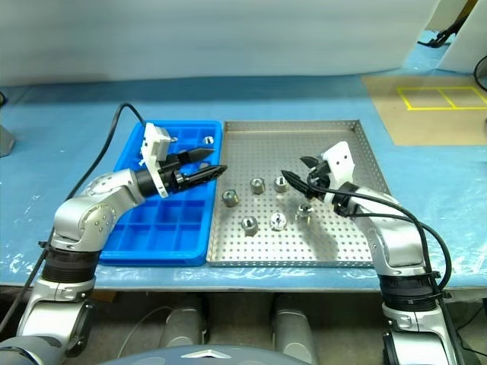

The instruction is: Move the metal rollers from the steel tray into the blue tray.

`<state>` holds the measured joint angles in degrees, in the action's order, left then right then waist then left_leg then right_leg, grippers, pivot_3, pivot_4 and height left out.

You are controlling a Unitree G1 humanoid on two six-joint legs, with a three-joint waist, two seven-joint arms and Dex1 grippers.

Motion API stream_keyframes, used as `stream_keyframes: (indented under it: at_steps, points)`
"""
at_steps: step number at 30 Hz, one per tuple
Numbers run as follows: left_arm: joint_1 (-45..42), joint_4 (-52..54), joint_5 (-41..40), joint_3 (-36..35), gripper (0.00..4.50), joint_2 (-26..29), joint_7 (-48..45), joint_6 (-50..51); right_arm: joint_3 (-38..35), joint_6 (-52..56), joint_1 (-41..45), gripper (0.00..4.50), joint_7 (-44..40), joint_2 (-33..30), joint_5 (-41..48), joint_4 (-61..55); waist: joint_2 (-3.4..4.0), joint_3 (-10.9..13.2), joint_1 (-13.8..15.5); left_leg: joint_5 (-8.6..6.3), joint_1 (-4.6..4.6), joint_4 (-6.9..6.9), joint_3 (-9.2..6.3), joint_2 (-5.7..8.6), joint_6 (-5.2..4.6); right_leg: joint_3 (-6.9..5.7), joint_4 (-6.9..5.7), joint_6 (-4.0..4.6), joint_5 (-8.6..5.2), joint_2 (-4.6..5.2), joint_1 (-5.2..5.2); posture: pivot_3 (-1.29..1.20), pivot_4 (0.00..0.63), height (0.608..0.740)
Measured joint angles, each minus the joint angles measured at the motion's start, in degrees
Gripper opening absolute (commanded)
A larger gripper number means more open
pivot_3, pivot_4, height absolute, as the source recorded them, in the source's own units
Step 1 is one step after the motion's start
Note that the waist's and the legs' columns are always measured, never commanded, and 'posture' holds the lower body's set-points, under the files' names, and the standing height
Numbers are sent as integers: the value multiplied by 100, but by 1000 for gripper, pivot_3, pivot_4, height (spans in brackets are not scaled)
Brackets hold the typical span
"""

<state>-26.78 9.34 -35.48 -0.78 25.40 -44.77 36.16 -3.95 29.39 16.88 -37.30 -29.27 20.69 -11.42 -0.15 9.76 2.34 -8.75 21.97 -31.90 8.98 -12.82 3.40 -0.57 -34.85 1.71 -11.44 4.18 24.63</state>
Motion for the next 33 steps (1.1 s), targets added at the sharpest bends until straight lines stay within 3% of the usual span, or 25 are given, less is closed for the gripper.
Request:
stream_keyframes:
  at_steps: [11, 17, 22, 27, 33]
  points:
    - [-83, 50, 318, 211, 3759, 196, 9, 26, 4, -302, 14, 3197, -140, 0, -28, 348, 0, 0, 4, 0, 1, 0, 0, 0, 0, -1, 0, 0, 0, 0, 0, -111, 150, 740]
    - [-1291, -408, 946, 1047, 3759, 371, -503, -15, 39, -367, 195, 3197, -102, 26, -89, 415, 1, -1, 20, 2, -4, -7, 0, 2, 0, 0, -2, -1, 1, 2, -10, -136, 150, 740]
    - [-2396, -1633, 1298, 1758, 3759, 354, -1551, 33, 67, -395, 202, 3197, 67, 116, -176, 415, 2, -1, 7, 12, -1, -6, 0, 2, 15, 1, 0, 1, 2, 1, -7, -183, 150, 740]
    - [-4024, -3569, 2448, 2958, 3759, 236, -2642, -83, 49, -389, -64, 3197, 373, 239, -220, 229, 2, -1, 2, 11, 0, -8, -1, 5, 14, 4, 4, 0, 2, 1, -11, -240, 150, 740]
    - [-4550, -4089, 3384, 3903, 3759, 17, -3712, -315, 49, -356, -474, 3197, 794, 469, -274, -200, 2, -1, -20, 10, -2, 0, 0, 5, 13, 6, 11, 1, 2, 0, -10, -297, 150, 740]
